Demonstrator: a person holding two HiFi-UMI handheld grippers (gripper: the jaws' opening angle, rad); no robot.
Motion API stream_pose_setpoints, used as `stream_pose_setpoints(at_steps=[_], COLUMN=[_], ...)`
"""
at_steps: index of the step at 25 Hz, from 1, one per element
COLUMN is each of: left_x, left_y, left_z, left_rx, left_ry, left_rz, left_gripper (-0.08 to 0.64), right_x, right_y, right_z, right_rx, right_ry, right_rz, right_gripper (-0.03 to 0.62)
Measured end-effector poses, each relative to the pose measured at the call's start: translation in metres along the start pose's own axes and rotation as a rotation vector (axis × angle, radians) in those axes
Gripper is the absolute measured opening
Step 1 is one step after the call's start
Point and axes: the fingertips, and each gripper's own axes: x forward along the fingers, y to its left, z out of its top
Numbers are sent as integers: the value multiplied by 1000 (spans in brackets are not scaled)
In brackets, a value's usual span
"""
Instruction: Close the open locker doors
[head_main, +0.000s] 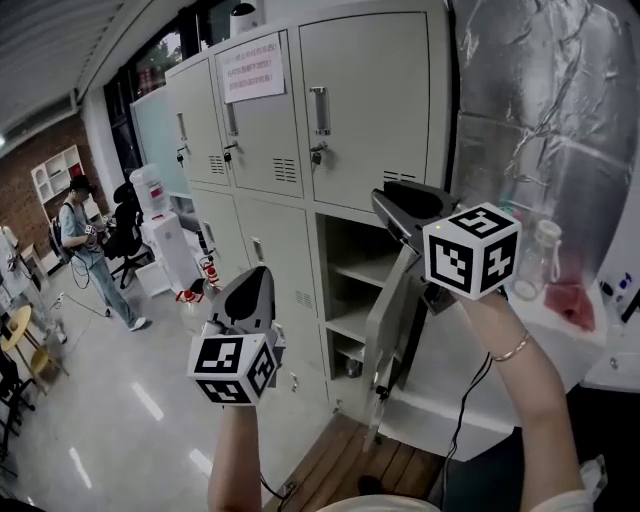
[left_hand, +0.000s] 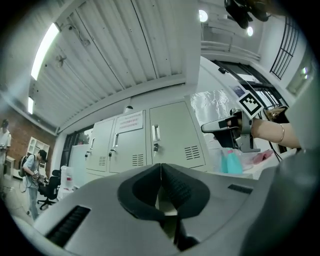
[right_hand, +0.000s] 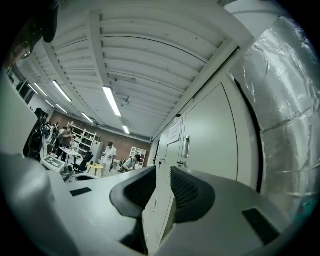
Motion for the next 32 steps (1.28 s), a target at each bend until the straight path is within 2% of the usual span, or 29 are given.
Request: stream_pose_setpoints(at_steps=[6, 15, 21, 29, 32], left_x=[-8, -20, -29, -43, -43], left_y=[-32, -67, -80, -82, -76], left_z=[-9, -36, -53, -74, -83], left_rx=[-14, -35, -46, -67, -78], left_ry=[19, 71, 97, 139, 147], left_rz=[-64, -130, -145, -139, -123], left_gripper=[21, 21, 21, 21, 21], right_x=[-48, -106, -121, -122, -113], right_y=[11, 25, 44, 72, 79], right_z=[-20, -71, -113, -159, -175], right_rx=[67, 191, 170, 214, 203], right_ry=[-14, -34, -10, 34, 59], right_rz=[-33, -88, -95, -48, -27], right_gripper=[78, 71, 69, 69, 69])
